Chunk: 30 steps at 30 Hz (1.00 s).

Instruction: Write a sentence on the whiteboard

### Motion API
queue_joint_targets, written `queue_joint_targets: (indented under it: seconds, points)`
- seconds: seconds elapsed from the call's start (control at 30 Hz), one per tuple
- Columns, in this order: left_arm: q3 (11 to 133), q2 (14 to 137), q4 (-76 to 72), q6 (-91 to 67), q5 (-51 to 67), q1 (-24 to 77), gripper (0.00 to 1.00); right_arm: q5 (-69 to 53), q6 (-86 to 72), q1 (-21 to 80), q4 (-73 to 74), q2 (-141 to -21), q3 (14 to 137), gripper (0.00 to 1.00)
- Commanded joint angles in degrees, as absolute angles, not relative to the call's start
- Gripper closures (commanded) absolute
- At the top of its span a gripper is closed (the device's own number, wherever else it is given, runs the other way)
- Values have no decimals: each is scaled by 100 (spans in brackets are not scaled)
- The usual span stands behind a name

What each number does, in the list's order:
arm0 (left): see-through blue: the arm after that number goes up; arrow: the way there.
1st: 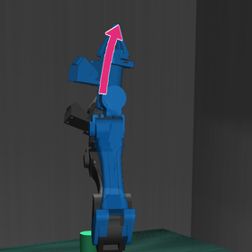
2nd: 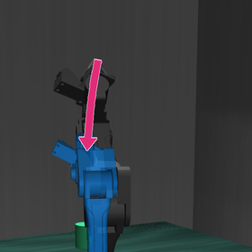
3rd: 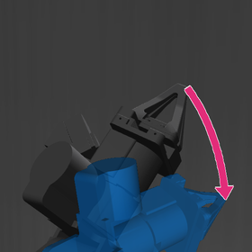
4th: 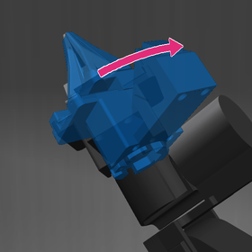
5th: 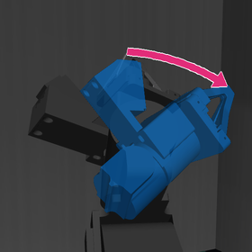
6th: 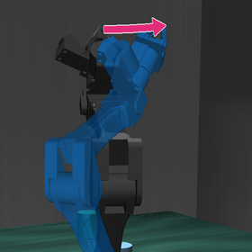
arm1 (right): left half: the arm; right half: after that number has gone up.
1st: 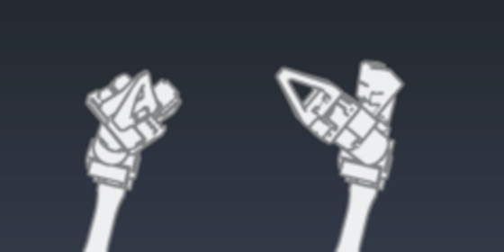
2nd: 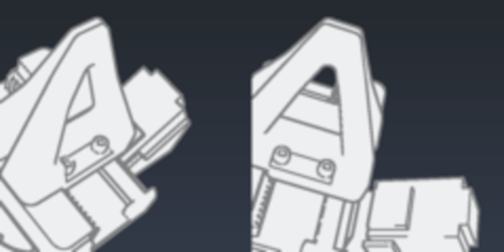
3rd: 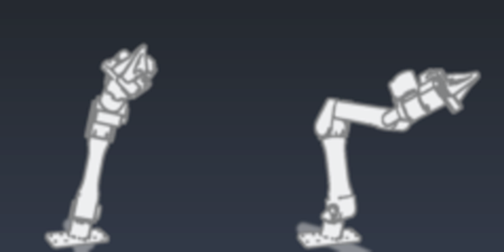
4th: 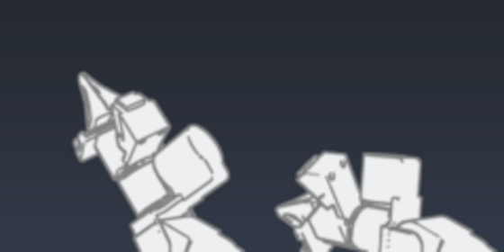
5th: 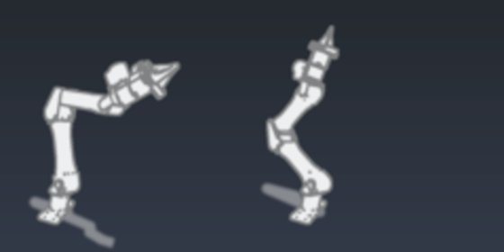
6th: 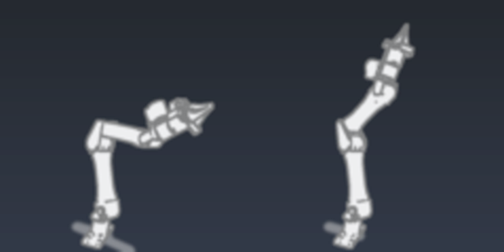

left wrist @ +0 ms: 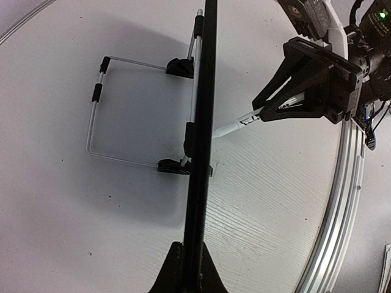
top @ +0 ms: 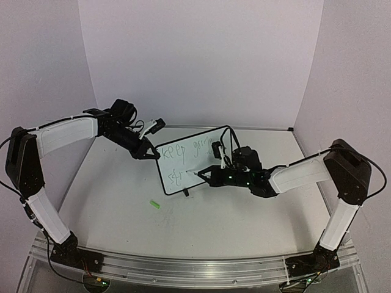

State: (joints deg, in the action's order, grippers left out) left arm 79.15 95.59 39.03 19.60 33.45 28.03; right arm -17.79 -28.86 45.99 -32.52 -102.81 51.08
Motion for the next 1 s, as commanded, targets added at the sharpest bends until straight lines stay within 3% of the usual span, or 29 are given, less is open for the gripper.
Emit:
queue_joint_targets:
  seconds: [0.0,0.97]
  points:
    - [7954,9690,4052,2094,2904,2813,100,-1873,-2932,4549,-3448,-10383,5385,100]
    - [7963,9687,4052,2095,2904,2812,100,-1665,-2857,4531,-3308,-10257,5322,100]
